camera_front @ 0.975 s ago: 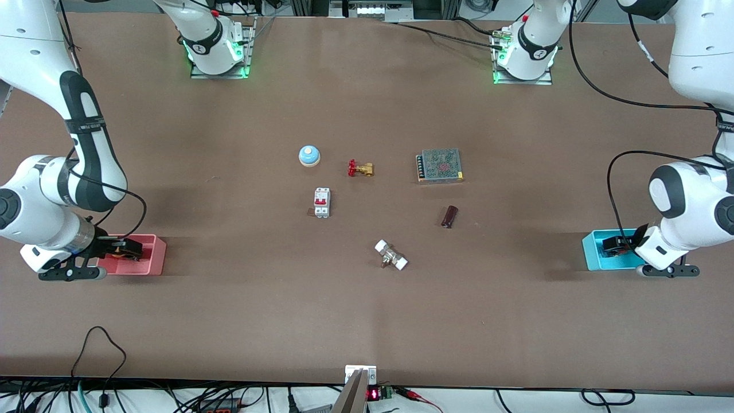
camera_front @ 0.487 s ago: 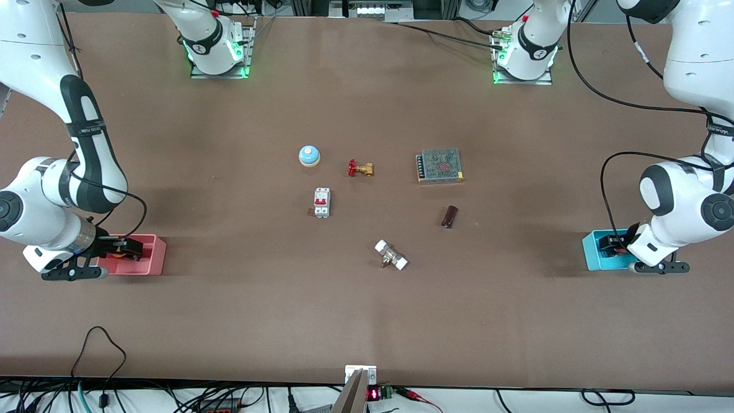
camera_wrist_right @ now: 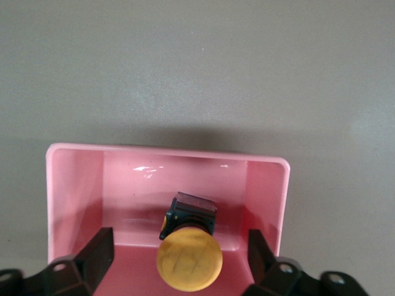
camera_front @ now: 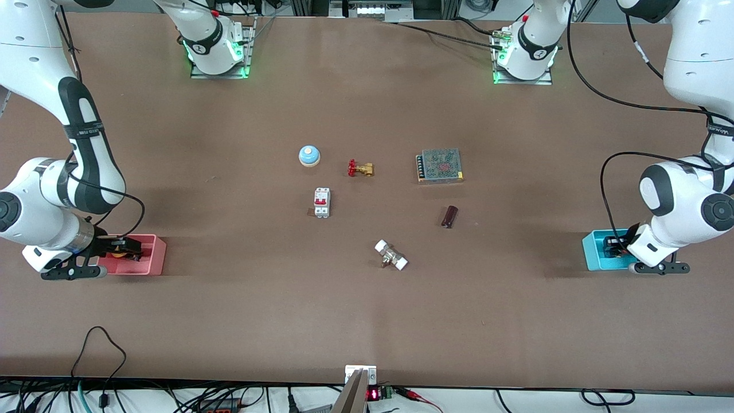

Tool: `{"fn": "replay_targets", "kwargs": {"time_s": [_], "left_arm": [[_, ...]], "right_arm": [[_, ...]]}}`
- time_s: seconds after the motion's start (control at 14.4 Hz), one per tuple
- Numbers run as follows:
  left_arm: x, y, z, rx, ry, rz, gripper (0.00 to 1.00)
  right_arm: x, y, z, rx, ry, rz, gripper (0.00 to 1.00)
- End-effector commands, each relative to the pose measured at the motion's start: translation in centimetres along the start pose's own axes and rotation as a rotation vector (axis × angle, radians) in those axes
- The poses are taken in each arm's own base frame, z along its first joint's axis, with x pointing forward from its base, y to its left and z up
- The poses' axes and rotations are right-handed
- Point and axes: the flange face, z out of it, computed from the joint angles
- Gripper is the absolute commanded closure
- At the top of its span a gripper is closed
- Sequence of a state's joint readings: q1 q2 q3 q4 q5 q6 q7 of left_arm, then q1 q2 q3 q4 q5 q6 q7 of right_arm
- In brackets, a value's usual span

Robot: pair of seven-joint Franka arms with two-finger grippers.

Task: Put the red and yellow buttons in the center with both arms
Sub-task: 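Lower both grippers and grasp the yellow and red buttons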

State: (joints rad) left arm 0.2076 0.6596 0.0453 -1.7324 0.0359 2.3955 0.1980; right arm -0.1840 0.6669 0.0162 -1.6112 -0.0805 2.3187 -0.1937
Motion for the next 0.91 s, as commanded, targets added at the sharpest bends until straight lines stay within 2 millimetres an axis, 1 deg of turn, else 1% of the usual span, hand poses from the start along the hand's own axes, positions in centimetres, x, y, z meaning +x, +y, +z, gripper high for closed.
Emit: {"fn": "replay_targets", "kwargs": {"time_s": [0.0,0.07,0.21,0.35,0.42,0.49,0.56,0.63,0.7,0.77,0.84], "left_arm": [[-0.2,-0.1,-4.8,-0.017,-0.028,0.011,0.79],[-0.3,0.0,-6.5,-0.019,-0.040,0.011,0.79],[-0.7,0.9,-9.5,-0.024,-0.067,0.025,0.79],[-1.1,2.3,-13.0,-0.027,-0.075,0.038,0.79],[-1.2,4.2,-14.8,-0.030,-0.087,0.059,0.79],[-1.5,6.0,-16.3,-0.030,-0.100,0.071,0.79],[-1.8,8.6,-17.1,-0.032,-0.126,0.082,0.79],[-2.0,10.8,-17.4,-0.029,-0.149,0.062,0.79],[-2.2,13.3,-17.3,-0.020,-0.176,0.034,0.79],[-2.4,16.2,-16.6,-0.012,-0.193,0.052,0.78],[-2.3,18.3,-15.6,-0.010,-0.204,0.074,0.78]], "right_arm": [[0.2,0.1,0.4,0.016,0.008,-0.011,0.22],[0.1,0.1,0.6,0.017,0.005,-0.011,0.23],[0.1,0.1,0.6,0.017,0.005,-0.013,0.34],[0.1,0.1,0.7,0.018,0.002,-0.014,0.52],[0.0,0.2,0.7,0.018,0.002,-0.020,0.61],[0.0,0.2,0.7,0.018,0.002,-0.032,0.67],[0.0,0.2,0.8,0.018,0.001,-0.037,0.71],[0.0,0.3,1.0,0.019,-0.001,-0.040,0.72],[0.0,0.4,1.0,0.019,-0.001,-0.039,0.73],[0.0,0.4,1.0,0.019,-0.001,-0.040,0.74],[0.0,0.4,0.9,0.018,0.001,-0.052,0.74]]}}
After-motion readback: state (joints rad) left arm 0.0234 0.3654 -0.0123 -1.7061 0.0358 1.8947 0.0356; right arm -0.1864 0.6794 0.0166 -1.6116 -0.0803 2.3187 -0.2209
